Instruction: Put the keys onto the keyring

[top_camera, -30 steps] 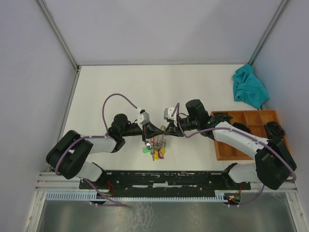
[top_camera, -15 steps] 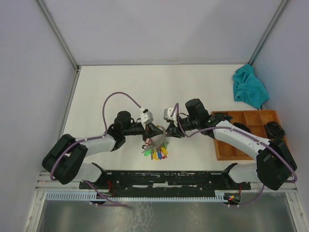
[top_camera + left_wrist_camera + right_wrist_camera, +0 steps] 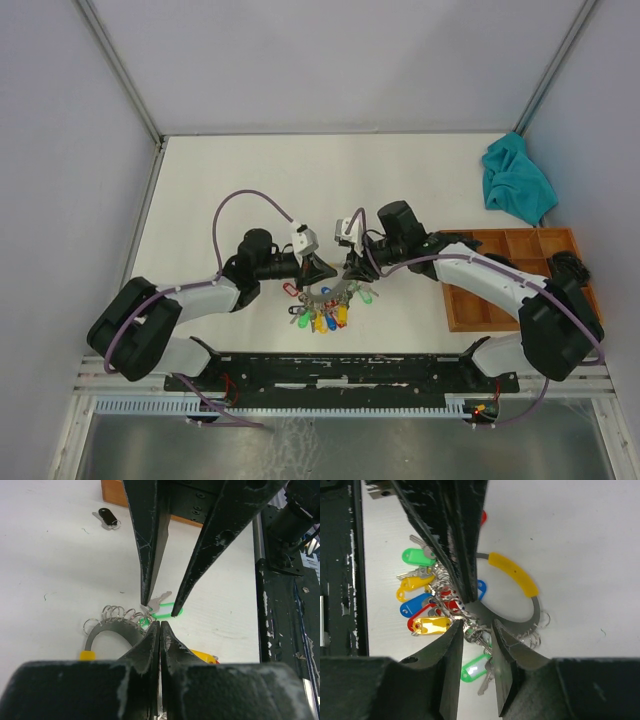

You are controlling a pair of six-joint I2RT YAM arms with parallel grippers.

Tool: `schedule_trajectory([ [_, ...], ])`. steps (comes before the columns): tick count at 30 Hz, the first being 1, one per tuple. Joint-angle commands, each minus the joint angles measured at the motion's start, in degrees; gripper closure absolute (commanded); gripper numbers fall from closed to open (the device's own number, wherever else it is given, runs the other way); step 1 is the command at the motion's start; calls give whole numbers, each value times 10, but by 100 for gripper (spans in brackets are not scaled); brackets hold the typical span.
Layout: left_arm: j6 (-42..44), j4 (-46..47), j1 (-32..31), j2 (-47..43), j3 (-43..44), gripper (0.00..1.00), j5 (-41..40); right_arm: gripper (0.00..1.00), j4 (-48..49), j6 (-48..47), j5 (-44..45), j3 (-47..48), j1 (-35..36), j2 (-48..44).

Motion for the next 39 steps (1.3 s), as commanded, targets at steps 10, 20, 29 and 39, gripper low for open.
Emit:
schedule_trajectory([
  [10, -44, 21, -20, 53, 21, 72, -119, 58, -64, 108, 180, 39, -22, 43],
  [20, -5, -80, -61, 165, 133, 67, -208, 50, 3, 214, 328, -29, -51, -19],
  [29, 46, -138, -84, 229, 202, 67, -245, 48, 78, 254, 356, -90, -51, -61],
  [39, 70, -168, -97, 270, 241, 68, -259, 48, 92, 254, 338, -96, -52, -57],
])
